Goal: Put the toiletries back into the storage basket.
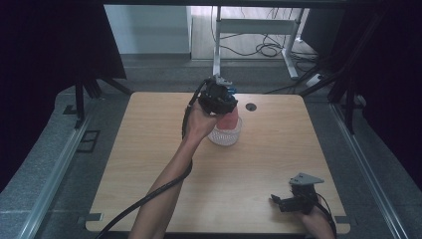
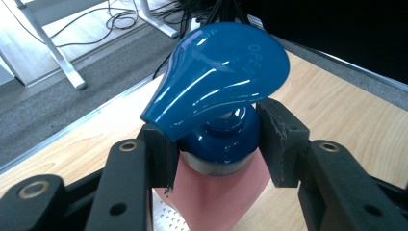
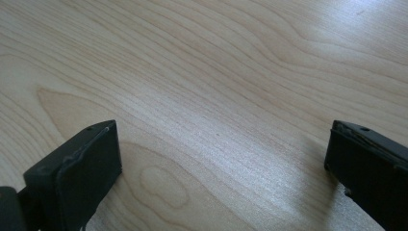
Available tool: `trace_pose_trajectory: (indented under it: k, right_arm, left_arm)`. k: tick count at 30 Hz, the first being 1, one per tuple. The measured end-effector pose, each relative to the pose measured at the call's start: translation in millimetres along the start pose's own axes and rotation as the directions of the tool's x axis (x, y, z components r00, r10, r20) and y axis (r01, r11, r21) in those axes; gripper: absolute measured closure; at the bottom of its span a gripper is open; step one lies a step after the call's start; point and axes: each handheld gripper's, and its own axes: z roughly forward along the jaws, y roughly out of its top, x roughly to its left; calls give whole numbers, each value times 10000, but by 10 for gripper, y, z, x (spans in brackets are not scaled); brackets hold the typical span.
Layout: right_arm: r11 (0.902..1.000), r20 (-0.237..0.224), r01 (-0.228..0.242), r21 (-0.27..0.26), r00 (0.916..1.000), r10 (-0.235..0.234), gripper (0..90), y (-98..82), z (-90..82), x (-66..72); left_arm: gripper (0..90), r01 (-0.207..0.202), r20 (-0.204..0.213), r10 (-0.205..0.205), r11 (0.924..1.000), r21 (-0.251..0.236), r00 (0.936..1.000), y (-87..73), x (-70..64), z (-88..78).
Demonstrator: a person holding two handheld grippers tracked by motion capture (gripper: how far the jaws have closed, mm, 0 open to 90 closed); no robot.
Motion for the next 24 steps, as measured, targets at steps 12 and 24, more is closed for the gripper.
trace_pose_trajectory:
  k: [12,24]
  right_arm:
    - [10000,-23,62,8,10000,-62,0,1,0,0]
    - [10000,-38,57,-9,10000,-57,0,2,1,2]
  left_arm:
    - [528,227,-222,-226,9997,82,9995,-71,30,192]
    - [528,372,-346,-366,9992,151,9987,-188,21,328]
